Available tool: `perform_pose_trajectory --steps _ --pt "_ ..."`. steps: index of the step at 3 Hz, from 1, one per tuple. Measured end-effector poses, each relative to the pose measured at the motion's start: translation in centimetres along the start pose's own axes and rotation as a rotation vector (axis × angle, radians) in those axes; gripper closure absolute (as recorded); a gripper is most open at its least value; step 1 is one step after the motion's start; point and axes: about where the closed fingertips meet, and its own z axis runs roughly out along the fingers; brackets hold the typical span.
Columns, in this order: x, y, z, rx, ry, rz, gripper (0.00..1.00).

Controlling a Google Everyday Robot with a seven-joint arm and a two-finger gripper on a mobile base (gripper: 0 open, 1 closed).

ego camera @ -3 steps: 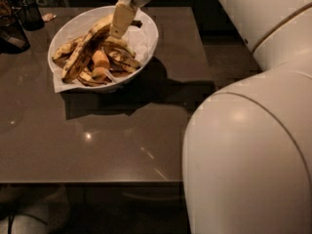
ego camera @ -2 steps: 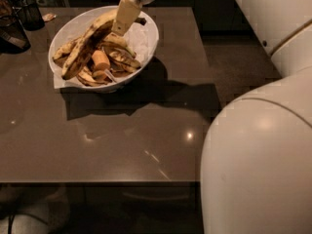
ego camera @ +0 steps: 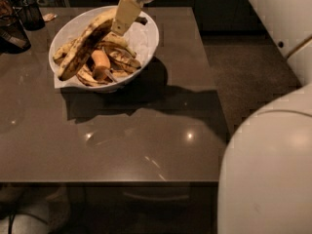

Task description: Pick banana from white bowl

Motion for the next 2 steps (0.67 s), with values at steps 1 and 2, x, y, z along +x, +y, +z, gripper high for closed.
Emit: perform_pose_trajectory --steps 1,2 --pt "1.26 3.66 -1.51 0.005 -0.001 0.067 1.00" --pt "1.24 3.65 -1.53 0.005 -0.002 0.067 1.00"
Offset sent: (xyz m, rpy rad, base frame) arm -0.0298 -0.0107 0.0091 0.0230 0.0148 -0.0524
